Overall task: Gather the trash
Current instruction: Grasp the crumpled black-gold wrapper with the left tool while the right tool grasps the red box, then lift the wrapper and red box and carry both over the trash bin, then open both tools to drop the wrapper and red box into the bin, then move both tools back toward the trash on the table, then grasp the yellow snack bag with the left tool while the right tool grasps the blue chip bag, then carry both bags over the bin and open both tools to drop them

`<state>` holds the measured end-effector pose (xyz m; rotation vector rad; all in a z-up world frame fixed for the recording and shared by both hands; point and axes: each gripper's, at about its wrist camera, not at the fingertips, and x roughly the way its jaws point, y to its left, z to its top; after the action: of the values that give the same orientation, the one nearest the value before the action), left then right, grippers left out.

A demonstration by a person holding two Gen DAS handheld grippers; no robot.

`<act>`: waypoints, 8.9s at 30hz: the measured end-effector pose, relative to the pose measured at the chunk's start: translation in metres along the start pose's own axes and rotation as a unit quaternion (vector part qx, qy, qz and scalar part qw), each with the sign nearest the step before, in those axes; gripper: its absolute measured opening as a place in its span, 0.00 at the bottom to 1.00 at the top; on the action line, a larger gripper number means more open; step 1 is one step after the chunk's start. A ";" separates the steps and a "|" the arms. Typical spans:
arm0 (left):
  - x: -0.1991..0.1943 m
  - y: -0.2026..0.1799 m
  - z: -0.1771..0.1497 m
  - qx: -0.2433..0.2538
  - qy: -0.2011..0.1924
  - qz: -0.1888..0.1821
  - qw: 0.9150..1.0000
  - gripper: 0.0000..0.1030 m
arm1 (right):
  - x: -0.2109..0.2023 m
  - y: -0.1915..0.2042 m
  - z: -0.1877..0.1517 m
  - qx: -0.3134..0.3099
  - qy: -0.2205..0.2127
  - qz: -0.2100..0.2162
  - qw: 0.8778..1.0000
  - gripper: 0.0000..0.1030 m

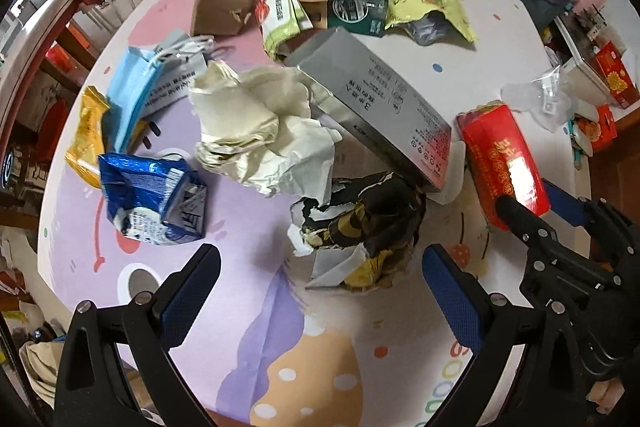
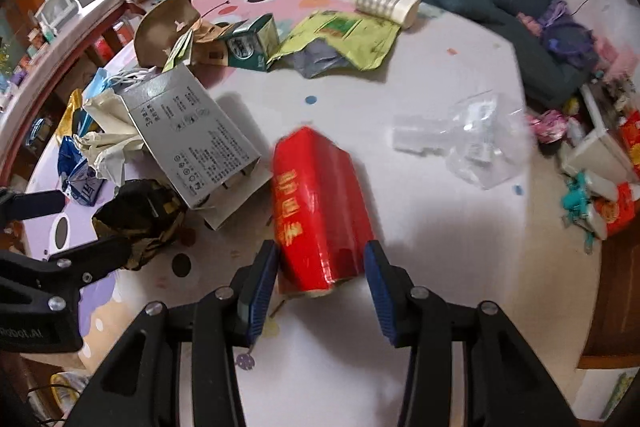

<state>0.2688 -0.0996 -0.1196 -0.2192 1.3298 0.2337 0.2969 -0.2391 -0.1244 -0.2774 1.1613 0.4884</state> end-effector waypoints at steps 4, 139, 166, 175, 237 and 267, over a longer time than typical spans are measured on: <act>0.010 -0.005 0.003 0.007 -0.002 0.002 1.000 0.97 | 0.005 -0.007 0.004 0.009 -0.006 0.017 1.000 0.46; -0.101 0.218 -0.285 0.130 -0.086 -0.115 0.981 0.81 | -0.108 0.250 -0.262 0.218 -0.035 0.035 0.975 0.77; -0.241 0.276 -0.218 0.066 -0.237 -0.091 0.965 0.81 | -0.232 0.301 -0.141 0.061 -0.179 -0.012 0.982 0.59; -0.170 0.308 -0.103 0.094 -0.178 -0.097 0.975 0.81 | -0.149 0.281 -0.070 0.140 -0.107 -0.021 0.984 0.50; -0.032 0.255 0.009 0.227 0.006 -0.222 0.948 0.08 | -0.066 0.230 -0.060 0.319 -0.084 -0.015 0.944 0.15; 0.040 0.169 -0.280 0.215 0.073 -0.153 0.962 0.09 | -0.016 0.187 -0.358 0.474 0.025 0.067 0.878 0.15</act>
<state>-0.0323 -0.0179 -0.2261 -0.0715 1.4375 -0.3389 -0.0907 -0.2430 -0.2386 0.6505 1.3437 -0.0150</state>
